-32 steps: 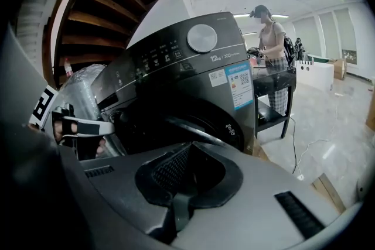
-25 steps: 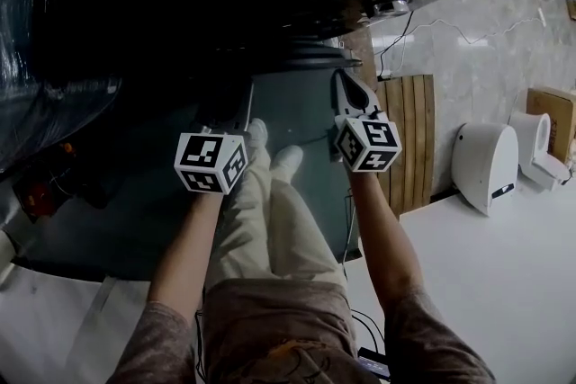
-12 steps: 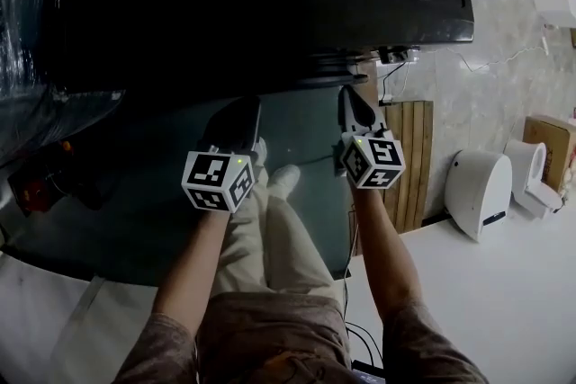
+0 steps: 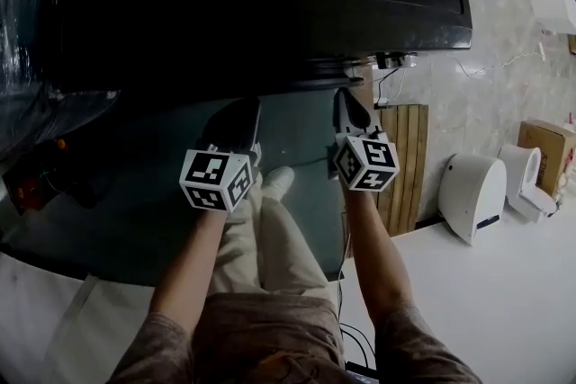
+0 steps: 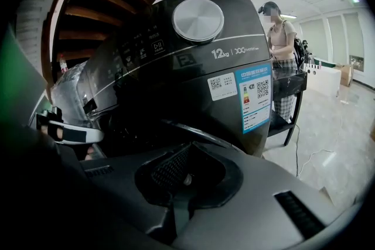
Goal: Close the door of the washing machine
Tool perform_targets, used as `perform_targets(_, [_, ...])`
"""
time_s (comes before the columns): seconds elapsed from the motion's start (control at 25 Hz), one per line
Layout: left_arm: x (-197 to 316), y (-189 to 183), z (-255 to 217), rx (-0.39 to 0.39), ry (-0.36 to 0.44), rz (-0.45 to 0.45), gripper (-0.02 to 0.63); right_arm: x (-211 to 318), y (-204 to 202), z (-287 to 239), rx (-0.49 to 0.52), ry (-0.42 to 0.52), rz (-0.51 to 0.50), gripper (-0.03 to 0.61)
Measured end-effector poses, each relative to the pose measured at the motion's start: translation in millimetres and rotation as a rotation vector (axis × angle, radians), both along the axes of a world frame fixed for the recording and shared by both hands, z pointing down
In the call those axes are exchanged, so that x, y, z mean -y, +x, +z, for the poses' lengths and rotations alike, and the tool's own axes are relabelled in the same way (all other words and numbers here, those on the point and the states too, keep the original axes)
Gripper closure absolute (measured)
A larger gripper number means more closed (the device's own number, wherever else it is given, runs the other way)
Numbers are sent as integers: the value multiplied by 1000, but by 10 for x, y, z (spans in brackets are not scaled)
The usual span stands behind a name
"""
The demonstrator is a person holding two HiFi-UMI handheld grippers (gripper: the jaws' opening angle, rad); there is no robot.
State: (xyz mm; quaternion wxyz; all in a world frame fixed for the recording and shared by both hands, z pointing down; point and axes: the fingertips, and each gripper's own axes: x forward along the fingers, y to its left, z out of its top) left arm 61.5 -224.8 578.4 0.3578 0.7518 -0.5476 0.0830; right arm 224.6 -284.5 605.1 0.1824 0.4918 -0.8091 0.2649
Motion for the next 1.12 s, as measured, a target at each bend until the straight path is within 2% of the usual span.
perform_targets(0.24, [42, -18, -1, -11, 9, 5, 612, 64, -22, 17, -27, 10, -34, 584])
perform_targets(0.6, [42, 14, -36, -18, 9, 20, 612, 43, -8, -45, -10, 22, 6, 584])
perform_targets(0.92, [29, -118, -722, -13, 76, 31, 612, -187, -81, -888, 12, 95, -44, 584])
perform_targets(1.12, [-91, -101, -1414, 11, 136, 98, 612, -453, -153, -1623, 36, 162, -69, 584])
